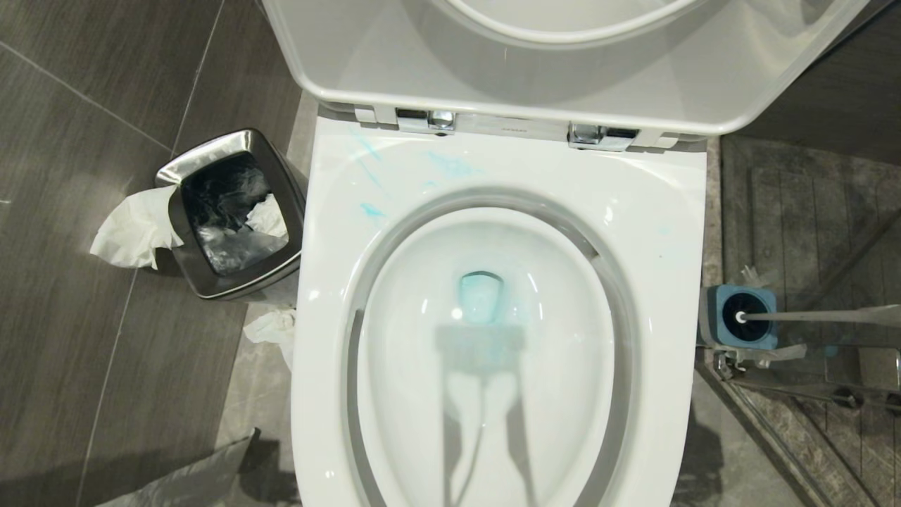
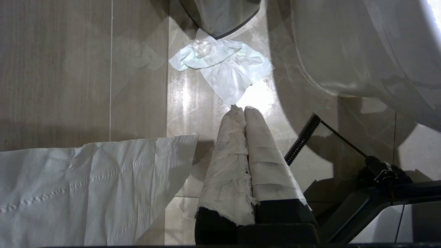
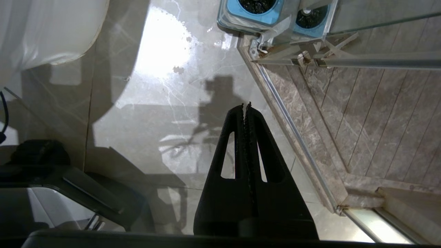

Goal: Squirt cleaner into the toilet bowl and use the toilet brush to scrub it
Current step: Scrub the toilet bowl

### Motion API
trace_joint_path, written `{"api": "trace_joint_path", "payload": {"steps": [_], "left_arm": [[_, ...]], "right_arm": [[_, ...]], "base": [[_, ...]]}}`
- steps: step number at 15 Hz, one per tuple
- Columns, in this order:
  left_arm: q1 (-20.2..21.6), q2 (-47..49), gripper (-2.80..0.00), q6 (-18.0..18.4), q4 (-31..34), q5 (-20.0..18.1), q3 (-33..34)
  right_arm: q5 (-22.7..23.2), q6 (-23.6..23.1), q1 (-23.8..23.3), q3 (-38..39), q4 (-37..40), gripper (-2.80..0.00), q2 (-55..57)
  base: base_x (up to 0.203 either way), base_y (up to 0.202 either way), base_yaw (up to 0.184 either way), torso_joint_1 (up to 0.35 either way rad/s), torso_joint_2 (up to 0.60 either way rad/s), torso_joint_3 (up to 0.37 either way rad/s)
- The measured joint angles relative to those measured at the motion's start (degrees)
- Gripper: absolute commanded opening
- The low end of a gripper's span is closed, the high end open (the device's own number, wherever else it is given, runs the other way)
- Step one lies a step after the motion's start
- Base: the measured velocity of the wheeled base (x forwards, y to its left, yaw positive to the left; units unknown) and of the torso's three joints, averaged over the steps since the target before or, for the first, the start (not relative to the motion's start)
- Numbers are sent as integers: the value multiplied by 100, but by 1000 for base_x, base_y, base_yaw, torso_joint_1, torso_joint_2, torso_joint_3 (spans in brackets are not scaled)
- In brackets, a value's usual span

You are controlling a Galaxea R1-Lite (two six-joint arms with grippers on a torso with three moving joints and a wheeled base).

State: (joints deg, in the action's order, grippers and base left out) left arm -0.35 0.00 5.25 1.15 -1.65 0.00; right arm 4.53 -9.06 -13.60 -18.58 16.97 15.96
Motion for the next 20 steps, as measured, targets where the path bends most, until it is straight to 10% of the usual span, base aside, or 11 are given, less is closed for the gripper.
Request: {"api": "trace_joint_path", "payload": {"steps": [1,12,20], "left_arm": [[0,0,-280,-2,0,-2,0],[2,0,-280,-2,-2,0,0],[0,0,-280,0,0,-2,0]], "right_arm": [[-2,-41,-1,18,3,0,0],[-296,640,7,581,-270,0,137],[-566,838,7,867,-2811,0,2324]], "base": [[0,0,0,0,0,0],[0,0,0,0,0,0],[0,0,0,0,0,0]]}}
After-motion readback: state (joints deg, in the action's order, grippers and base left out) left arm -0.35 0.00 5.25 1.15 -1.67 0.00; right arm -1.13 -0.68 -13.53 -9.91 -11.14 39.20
